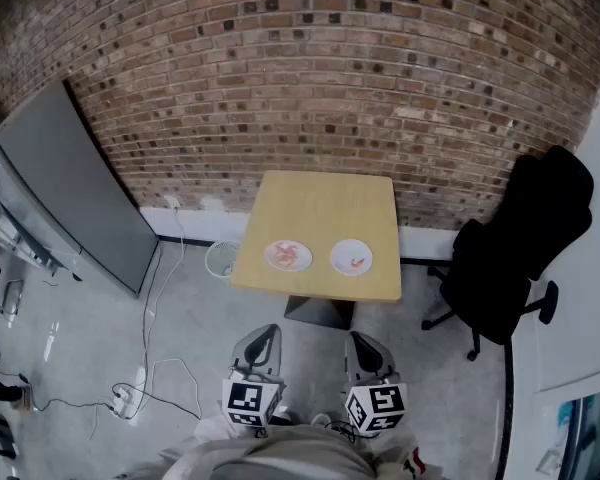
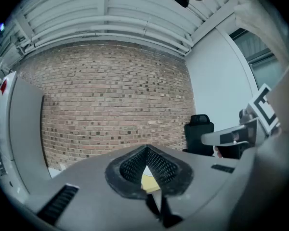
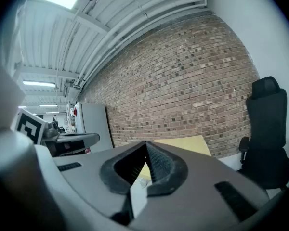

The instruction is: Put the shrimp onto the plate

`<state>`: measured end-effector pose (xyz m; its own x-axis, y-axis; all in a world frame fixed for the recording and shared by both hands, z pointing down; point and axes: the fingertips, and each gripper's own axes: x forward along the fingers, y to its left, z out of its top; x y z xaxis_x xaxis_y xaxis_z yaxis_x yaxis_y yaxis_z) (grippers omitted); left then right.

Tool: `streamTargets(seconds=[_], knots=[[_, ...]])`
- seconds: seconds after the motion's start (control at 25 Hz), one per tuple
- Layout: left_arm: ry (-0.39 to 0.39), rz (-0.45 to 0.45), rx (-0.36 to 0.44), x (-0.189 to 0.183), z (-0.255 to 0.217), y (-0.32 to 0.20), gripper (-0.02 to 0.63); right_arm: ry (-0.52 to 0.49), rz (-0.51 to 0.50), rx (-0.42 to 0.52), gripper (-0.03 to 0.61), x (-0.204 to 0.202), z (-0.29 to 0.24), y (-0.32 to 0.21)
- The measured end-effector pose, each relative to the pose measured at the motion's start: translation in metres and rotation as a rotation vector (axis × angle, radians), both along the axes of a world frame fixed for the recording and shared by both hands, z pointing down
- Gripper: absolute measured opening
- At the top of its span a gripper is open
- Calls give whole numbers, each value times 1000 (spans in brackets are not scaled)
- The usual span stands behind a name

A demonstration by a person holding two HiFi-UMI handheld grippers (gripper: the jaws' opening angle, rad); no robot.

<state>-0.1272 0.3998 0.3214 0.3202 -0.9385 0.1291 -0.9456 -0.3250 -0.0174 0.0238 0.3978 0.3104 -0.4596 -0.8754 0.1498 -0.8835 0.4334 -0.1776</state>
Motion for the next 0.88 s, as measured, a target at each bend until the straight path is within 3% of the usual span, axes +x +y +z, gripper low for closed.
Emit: streamTargets(seconds=[0.48,0.88], knots=[[-22,-12,41,34,-25,-9,9,-37,-25,25,23,24,-4,-10],[-41,4,61,37,-11,-44,10,-24,-29,22,23,20,2,-34]])
